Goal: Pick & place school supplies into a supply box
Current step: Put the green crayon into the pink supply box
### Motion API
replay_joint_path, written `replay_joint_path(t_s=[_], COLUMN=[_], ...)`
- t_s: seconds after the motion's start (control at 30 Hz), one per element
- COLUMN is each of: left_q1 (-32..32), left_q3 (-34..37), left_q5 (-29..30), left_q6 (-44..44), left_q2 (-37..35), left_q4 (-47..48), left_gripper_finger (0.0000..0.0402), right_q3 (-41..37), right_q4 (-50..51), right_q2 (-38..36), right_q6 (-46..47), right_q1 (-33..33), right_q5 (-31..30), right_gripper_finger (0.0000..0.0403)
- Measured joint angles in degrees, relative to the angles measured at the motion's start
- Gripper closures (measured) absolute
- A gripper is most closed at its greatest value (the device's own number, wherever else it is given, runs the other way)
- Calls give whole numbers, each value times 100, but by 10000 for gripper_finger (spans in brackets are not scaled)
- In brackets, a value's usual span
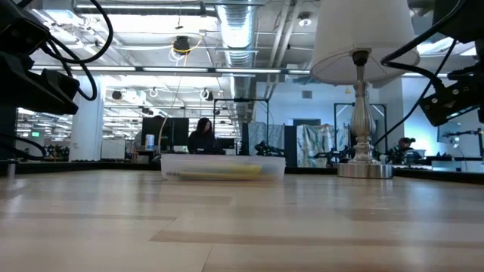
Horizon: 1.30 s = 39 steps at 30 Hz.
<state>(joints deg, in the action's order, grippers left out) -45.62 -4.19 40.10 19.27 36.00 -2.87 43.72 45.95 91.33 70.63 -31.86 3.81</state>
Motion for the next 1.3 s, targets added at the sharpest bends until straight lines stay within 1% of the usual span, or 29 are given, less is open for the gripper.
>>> replay_joint_path(t_s=[0.27,0.5,0.73,0.8,0.87,0.97,1.1,1.3], left_q1=[-1,1,0,1,-1,2,2,1], left_q3=[0,0,0,0,0,0,0,0], left_q5=[0,0,22,28,28,33,39,47], left_q6=[0,0,-4,-7,-9,-11,-11,-11], left_q2=[0,0,-2,1,1,0,-2,-1], left_q4=[0,-1,0,0,0,0,0,0], left_gripper_finger=[306,306,306,306,306,306,306,306], right_q3=[-2,-8,43,153,279,506,817,1321], right_q4=[-11,-130,-169,-52,76,248,340,585], right_q2=[0,0,11,32,54,39,37,26], right_q6=[-68,-465,-522,-522,-551,-699,-981,-1434], right_q1=[0,-2,-49,-97,-155,-209,-229,-210], right_q5=[-69,-325,-502,-649,-1015,-1391,-1667,-2246], right_gripper_finger=[396,397,401,402,402,402,403,403])
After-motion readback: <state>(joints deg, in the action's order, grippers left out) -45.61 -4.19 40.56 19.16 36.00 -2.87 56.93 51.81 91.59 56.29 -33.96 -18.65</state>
